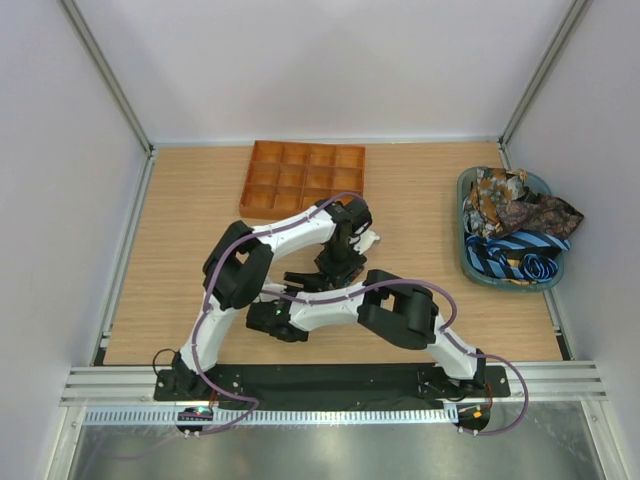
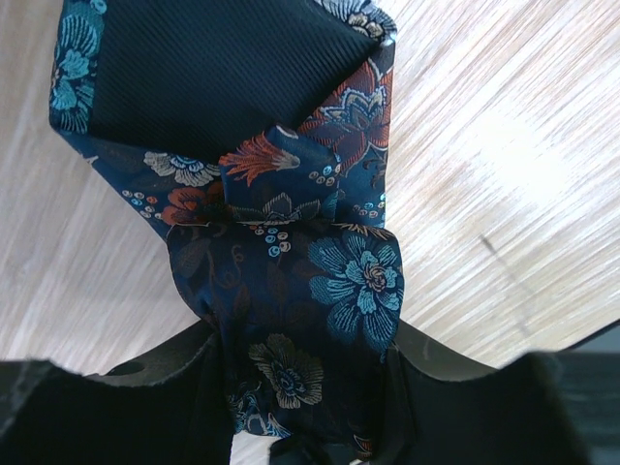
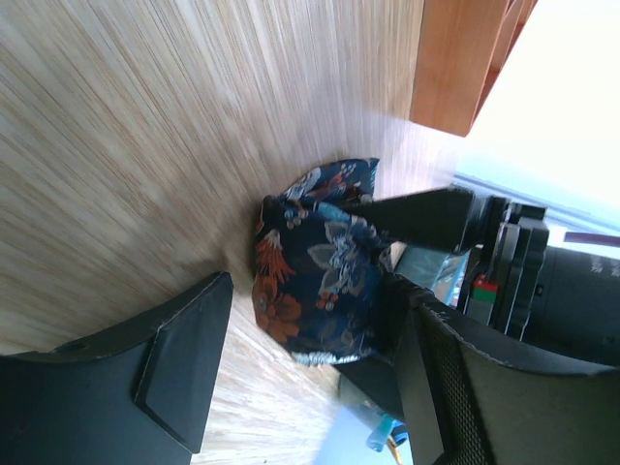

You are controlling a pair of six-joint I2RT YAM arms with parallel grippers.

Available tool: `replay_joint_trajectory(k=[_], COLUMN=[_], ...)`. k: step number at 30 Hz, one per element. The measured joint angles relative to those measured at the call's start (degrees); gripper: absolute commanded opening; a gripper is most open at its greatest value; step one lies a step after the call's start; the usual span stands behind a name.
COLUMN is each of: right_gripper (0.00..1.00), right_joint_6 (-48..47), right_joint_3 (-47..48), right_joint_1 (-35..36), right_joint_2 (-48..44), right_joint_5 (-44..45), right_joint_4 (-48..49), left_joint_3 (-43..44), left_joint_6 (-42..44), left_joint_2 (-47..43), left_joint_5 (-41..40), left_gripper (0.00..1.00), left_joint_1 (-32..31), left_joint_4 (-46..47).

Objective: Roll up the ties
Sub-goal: Roll the tie

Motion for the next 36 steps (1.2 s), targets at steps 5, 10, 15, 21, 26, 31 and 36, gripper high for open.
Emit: replay_joint_trajectory(k=[5,10,15,21,26,31,36], right_gripper=[0.72,0.71,0.71,0.71,0.65,0.48,0.36], right_joint_6=[-1.77,-2.25,-1.73,-0.07,1.70,2.86,3.56], right_joint_3=[1.40,1.49,2.21,3.58,3.91,4.17,4.70], right_joint_1=[-0.26,-0.63,-0.81,-1.01,-1.01,-1.01,-1.01], right_joint_2=[1.86,2.32,3.23,4.94,5.81,6.43,6.73], right_joint_5=[1.68,2.36,2.97,4.35,5.20,5.31,5.35], right_joint_4=[-0.04,-0.02,-1.11,-3.72,-5.07,-6.05,-6.95], left_joint_3=[1.20,1.42,1.97,4.46,5.31,5.33,5.33], left_joint_6=[-0.48,-0.87,-1.20,-1.42,-1.99,-2.67,-2.89], left_joint_2=[0.87,1.07,1.40,2.97,3.43,3.43,3.43], left_joint_5=[0.63,1.16,1.38,2.38,2.60,2.38,2.08], left_gripper=[0.27,0.27,0.26,0.22,0.22,0.23,0.24], left_joint_1=[0.15,0.24,0.35,0.72,0.83,0.83,0.83], left_joint_4=[-2.67,-3.91,-4.66,-7.08,-8.04,-8.07,-8.04])
